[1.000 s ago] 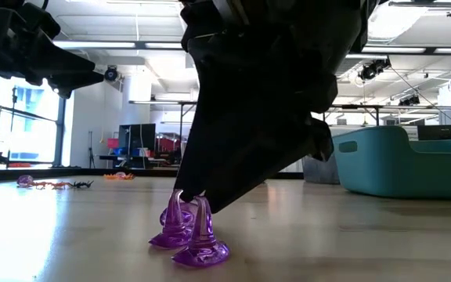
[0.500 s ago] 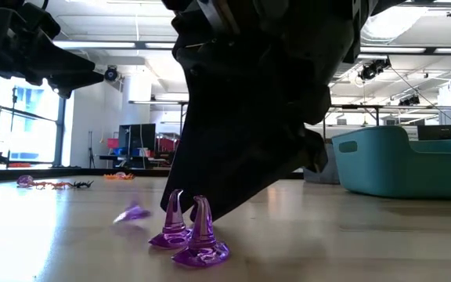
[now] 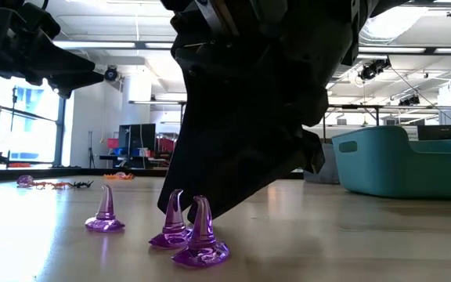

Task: Sort Halloween decoration
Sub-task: Put the purple witch hat toy into the white bin

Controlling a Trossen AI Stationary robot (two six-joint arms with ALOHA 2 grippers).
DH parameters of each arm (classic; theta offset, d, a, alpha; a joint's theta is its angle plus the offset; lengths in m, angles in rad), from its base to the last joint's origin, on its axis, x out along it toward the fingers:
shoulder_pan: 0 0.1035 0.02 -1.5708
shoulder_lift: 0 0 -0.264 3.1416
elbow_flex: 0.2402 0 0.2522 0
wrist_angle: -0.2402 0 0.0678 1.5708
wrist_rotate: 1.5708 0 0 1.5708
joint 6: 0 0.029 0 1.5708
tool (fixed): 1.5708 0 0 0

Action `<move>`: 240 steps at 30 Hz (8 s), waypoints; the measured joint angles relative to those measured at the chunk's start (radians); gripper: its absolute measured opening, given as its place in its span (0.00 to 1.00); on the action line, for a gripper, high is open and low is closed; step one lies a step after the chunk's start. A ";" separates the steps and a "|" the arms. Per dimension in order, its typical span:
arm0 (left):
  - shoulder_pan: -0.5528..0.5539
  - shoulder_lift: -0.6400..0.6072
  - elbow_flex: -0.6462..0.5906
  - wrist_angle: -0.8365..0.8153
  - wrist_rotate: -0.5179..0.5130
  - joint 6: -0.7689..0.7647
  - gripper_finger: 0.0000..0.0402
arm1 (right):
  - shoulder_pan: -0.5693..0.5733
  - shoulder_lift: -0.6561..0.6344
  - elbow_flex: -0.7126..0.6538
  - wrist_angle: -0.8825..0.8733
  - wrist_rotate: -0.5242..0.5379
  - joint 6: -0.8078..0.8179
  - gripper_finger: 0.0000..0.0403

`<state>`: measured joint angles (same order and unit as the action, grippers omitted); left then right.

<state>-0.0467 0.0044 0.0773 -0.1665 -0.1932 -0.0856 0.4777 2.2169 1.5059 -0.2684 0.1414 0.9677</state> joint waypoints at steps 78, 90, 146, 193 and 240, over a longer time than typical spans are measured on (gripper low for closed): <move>0.000 0.000 0.000 0.000 0.000 0.000 0.46 | 0.037 -0.003 -0.001 0.079 0.041 -0.034 0.30; 0.000 0.000 0.000 0.000 0.000 0.000 0.46 | 0.030 0.009 -0.001 0.088 0.042 -0.034 0.08; 0.000 0.000 0.000 0.000 0.000 0.000 0.46 | -0.850 -0.277 -0.002 -0.309 -0.087 -0.786 0.04; 0.000 0.000 0.000 0.000 0.000 0.000 0.46 | -0.124 -0.230 -0.002 -0.231 0.180 -0.285 0.28; 0.000 0.000 0.000 0.000 0.000 0.000 0.46 | -0.002 0.004 -0.002 0.174 0.090 -0.217 0.29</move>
<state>-0.0467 0.0044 0.0776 -0.1669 -0.1931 -0.0853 0.4759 2.2207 1.5040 -0.0939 0.2312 0.7508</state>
